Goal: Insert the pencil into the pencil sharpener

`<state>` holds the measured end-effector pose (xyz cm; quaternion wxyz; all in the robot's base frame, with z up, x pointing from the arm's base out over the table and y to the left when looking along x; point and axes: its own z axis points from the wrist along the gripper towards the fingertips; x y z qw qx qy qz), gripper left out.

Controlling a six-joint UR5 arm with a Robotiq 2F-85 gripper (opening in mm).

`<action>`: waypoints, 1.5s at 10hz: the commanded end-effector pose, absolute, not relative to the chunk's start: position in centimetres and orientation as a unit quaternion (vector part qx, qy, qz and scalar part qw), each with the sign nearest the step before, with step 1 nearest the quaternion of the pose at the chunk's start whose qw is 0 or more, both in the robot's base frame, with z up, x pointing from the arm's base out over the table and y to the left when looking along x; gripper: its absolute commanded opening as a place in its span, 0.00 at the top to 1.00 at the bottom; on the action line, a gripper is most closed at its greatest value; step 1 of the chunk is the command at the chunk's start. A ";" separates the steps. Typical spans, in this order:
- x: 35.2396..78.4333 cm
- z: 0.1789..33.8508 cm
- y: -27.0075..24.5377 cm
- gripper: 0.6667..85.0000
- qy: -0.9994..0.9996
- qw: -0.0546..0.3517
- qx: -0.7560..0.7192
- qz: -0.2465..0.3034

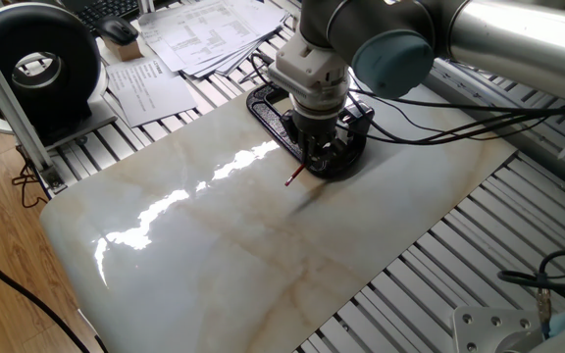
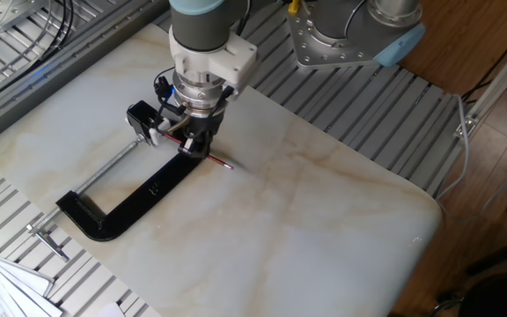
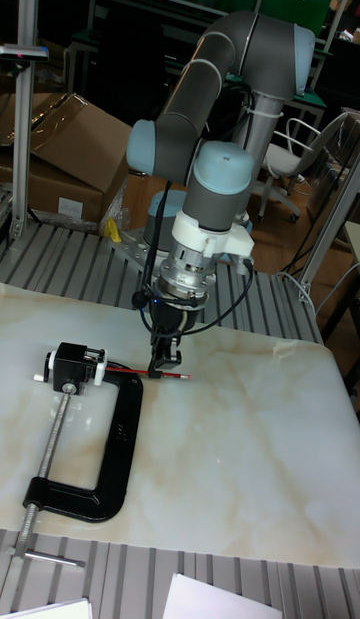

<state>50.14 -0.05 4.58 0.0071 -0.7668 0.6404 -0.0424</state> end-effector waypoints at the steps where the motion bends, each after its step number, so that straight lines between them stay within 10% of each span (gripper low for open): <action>1: 50.2 4.7 -0.1 1.00 0.645 0.014 -0.763 -0.040; 15: 50.8 4.7 0.9 1.00 0.680 0.039 -0.731 -0.032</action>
